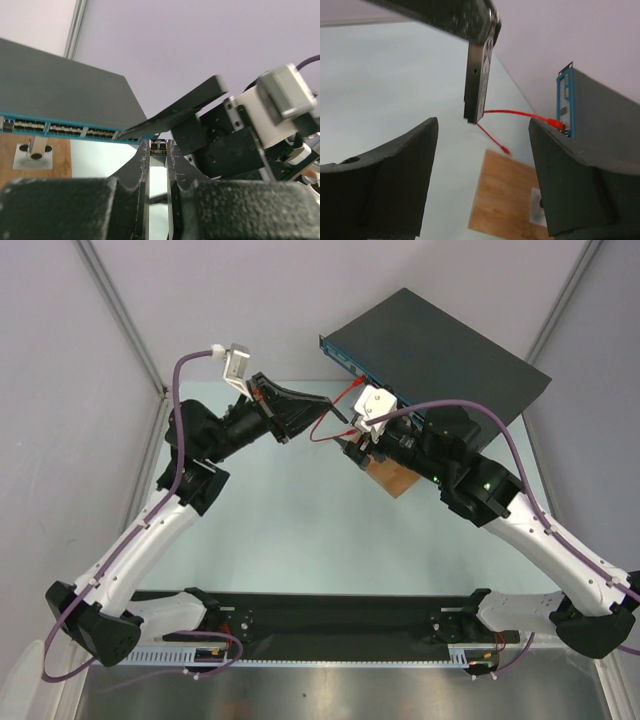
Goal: Insert the plug into the switch port
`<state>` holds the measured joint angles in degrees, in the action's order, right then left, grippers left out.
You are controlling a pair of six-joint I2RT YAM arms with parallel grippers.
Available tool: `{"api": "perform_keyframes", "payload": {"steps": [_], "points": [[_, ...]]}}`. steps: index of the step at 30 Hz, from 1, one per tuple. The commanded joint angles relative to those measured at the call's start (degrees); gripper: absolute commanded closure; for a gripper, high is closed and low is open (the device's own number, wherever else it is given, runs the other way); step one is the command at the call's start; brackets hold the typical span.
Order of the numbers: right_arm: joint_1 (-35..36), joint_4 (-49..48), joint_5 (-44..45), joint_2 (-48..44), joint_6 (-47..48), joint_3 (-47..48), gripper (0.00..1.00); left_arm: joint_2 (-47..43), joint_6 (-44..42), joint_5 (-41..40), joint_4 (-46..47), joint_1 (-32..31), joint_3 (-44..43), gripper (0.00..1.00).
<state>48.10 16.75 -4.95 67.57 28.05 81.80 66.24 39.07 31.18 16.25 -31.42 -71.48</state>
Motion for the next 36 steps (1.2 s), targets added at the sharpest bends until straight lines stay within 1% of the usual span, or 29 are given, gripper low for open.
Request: {"api": "perform_keyframes", "payload": {"steps": [1,3,6,7,9,10,11,12,15,17,19,20,21,22,23,24,25,26,28,29,30,31,33,34,35,36], "points": [[0.77,-5.77,3.63,0.45,3.14,1.26,0.26,-1.64,1.71,-0.59,1.77,0.31,1.69,1.0],[1.12,-6.12,3.54,0.46,3.59,1.26,0.3,-1.73,1.89,-0.68,1.68,0.31,2.31,1.0],[1.56,-5.68,2.67,0.63,4.73,1.43,0.42,-1.64,2.41,-0.42,2.03,0.31,3.02,1.0],[1.47,-5.24,2.14,0.72,5.16,1.43,0.53,-1.64,2.5,-0.16,1.94,0.31,3.19,1.0],[1.56,-4.63,1.53,0.63,5.96,1.43,0.69,-1.2,2.59,0.37,1.42,0.22,3.1,1.0],[1.47,-4.45,1.44,0.63,6.13,1.35,0.86,-1.29,2.76,0.63,1.15,0.22,3.28,1.0],[1.47,-4.45,1.52,0.55,6.4,1.08,0.9,-1.2,3.2,0.81,1.15,0.31,3.45,1.0],[1.47,-4.19,1.78,0.54,6.75,0.91,1.0,-1.2,3.47,0.9,1.76,0.31,3.98,1.0],[1.39,-3.22,1.7,0.11,8.67,0.64,1.0,-1.46,3.12,1.69,1.59,0.31,4.25,1.0],[1.04,-2.17,1.26,-0.42,10.0,0.29,1.0,-1.9,0.76,2.48,0.46,0.31,3.98,0.97],[0.6,-1.29,0.82,-1.03,12.97,-0.15,1.0,-2.16,-1.88,3.44,-2.53,0.65,3.02,0.79],[0.42,-0.68,0.73,-1.47,14.38,-0.67,1.0,-2.34,-6.07,4.84,-4.02,1.09,2.23,0.72],[0.25,-0.5,0.47,-2.43,15.79,-1.72,1.0,-2.25,-8.81,5.29,-6.3,1.45,1.09,0.58],[0.16,-0.32,0.21,-3.23,19.2,-2.43,1.0,-2.08,-11.62,5.9,-13.28,1.97,-1.96,0.51],[0.07,-0.14,0.12,-3.84,20.97,-3.13,1.0,-1.21,-17.56,7.13,-16.22,2.15,-3.91,0.47],[0.07,0.03,-0.06,-5.24,23.16,-5.05,1.0,-0.59,-20.76,9.58,-21.56,2.15,-5.93,0.4],[0.07,0.47,-0.84,-5.95,27.54,-5.85,1.0,0.29,-24.01,10.65,-29.96,2.15,-10.73,0.37],[0.15,1.08,-1.2,-6.66,29.67,-6.91,1.0,1.17,-28.91,10.92,-34.75,2.15,-13.13,0.35],[0.16,1.09,-1.73,-8.85,33.1,-10.23,1.0,3.72,-32.72,10.83,-42.14,2.24,-19.18,0.3],[0.24,1.09,-2.08,-9.73,37.47,-11.39,1.0,4.68,-37.0,11.27,-49.23,2.24,-20.96,0.29],[0.16,1.09,-2.34,-10.43,39.43,-12.53,1.0,6.34,-38.87,12.23,-52.08,2.15,-22.54,0.27],[0.16,1.0,-3.21,-12.01,41.62,-14.8,1.0,6.8,-43.07,13.2,-54.98,2.24,-24.91,0.26],[0.24,1.44,-4.01,-13.07,46.99,-16.49,1.0,8.2,-46.52,13.12,-62.19,2.06,-26.86,0.26],[0.5,1.7,-4.28,-13.86,48.48,-17.02,1.0,10.12,-48.28,12.16,-64.74,1.45,-29.56,0.26],[0.94,2.31,-4.02,-14.13,49.72,-17.98,1.0,11.1,-51.69,10.93,-69.9,0.84,-31.07,0.26],[1.64,2.67,-3.75,-14.22,52.17,-18.16,1.0,11.98,-53.38,9.96,-72.3,0.14,-33.96,0.26]]}}
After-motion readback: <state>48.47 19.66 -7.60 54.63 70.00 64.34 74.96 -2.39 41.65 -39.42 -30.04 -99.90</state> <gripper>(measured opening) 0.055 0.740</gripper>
